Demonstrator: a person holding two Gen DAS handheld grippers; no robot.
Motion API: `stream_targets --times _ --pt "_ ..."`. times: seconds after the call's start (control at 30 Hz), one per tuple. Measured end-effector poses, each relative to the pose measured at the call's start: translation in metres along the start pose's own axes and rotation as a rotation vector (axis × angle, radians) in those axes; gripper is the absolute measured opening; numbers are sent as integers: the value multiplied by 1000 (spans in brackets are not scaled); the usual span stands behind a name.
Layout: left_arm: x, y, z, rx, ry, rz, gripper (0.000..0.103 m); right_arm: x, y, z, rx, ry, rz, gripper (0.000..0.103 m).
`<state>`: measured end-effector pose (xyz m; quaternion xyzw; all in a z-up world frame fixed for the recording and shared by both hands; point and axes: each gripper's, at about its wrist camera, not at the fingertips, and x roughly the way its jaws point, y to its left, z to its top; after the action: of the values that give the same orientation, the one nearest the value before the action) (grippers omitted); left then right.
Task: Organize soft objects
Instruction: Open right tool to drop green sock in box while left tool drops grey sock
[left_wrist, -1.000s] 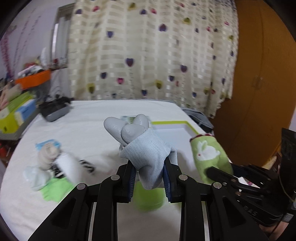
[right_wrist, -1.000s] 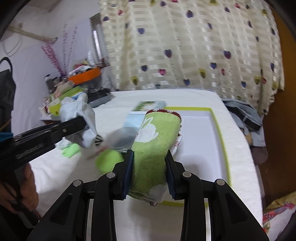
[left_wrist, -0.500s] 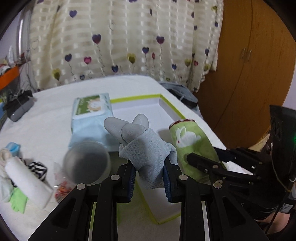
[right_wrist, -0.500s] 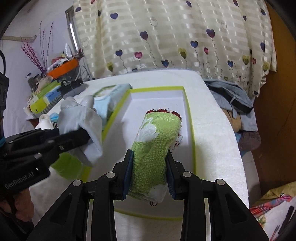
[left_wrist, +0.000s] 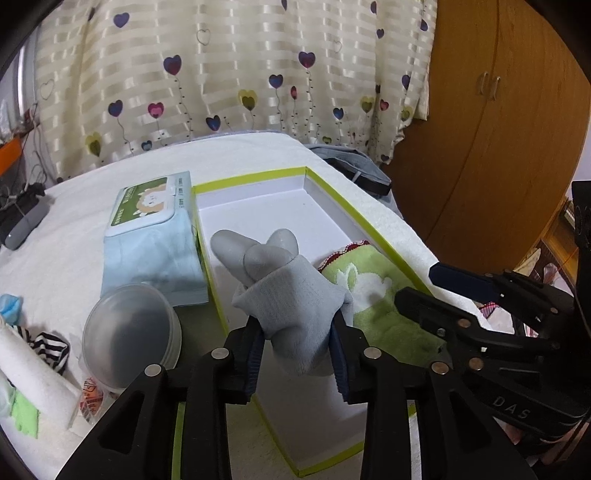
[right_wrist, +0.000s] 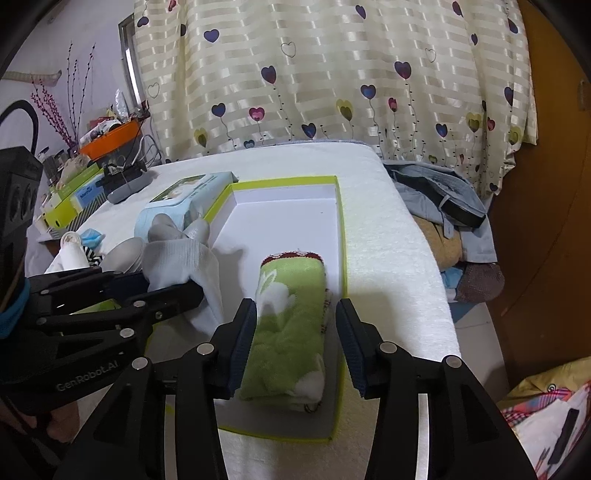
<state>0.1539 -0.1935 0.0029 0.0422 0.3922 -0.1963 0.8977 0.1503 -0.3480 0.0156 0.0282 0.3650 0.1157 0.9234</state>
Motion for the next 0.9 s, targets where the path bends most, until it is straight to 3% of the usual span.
stream_targets --times 0.47,0.9 --pt "-40 3 -3 -5 -83 17 35 -33 6 2 33 -49 -40 46" --pt "-94 23 -22 -28 -161 27 35 -67 52 0 -15 -111 -15 47"
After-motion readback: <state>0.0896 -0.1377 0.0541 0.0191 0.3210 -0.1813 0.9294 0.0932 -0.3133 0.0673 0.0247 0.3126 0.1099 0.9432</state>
